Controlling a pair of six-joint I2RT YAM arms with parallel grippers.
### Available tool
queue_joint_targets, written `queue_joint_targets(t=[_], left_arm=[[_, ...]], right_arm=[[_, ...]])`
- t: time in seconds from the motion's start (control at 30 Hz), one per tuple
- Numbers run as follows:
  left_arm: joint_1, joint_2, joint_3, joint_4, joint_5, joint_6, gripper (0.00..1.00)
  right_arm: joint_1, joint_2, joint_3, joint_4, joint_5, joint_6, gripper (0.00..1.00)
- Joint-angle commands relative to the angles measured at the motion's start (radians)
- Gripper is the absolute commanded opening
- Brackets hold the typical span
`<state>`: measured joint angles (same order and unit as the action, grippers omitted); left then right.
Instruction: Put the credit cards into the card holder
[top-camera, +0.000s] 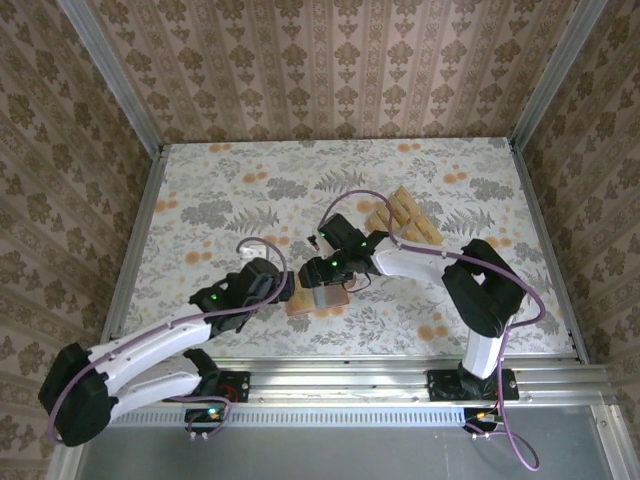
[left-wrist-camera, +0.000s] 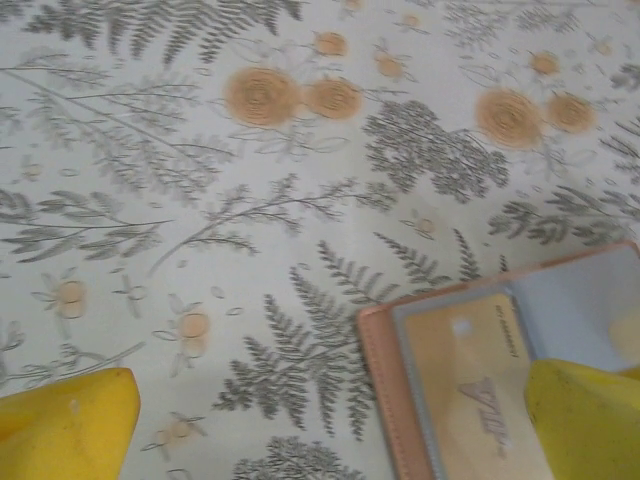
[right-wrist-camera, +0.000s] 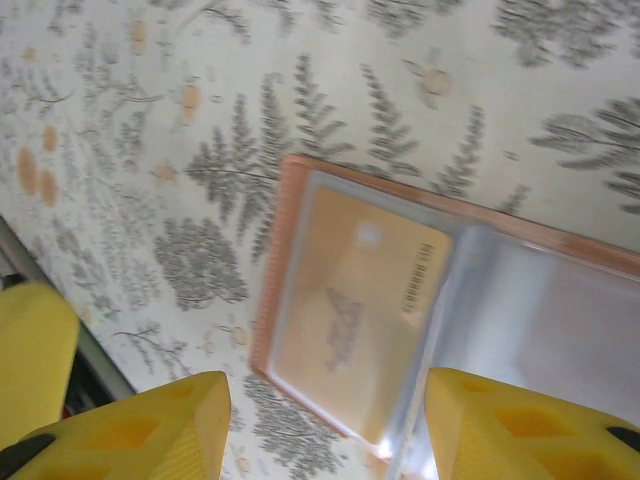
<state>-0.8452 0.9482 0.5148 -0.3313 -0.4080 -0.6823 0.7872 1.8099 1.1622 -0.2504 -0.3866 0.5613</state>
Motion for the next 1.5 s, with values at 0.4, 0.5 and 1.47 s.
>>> queue_joint_targets(t=[0.4,0.5,1.47], left_arm=[[0.076,-0.063,-0.021,-0.073,0.027,-0.006,1.00],[0.078,-0.063,-0.025,-0.071,0.036,-0.008,1.00],[0.079,0.191,-0.014,0.127,0.174,-0.003,1.00]], right_arm=[[0.067,0.197,0.128,-0.008,-0.021,0.076,0.55],[0.065,0.178,0.135,-0.026,-0.017,0.066,0.55],[-0.382,-0.134,0.207,-0.504,0.406,-0.364,0.51]])
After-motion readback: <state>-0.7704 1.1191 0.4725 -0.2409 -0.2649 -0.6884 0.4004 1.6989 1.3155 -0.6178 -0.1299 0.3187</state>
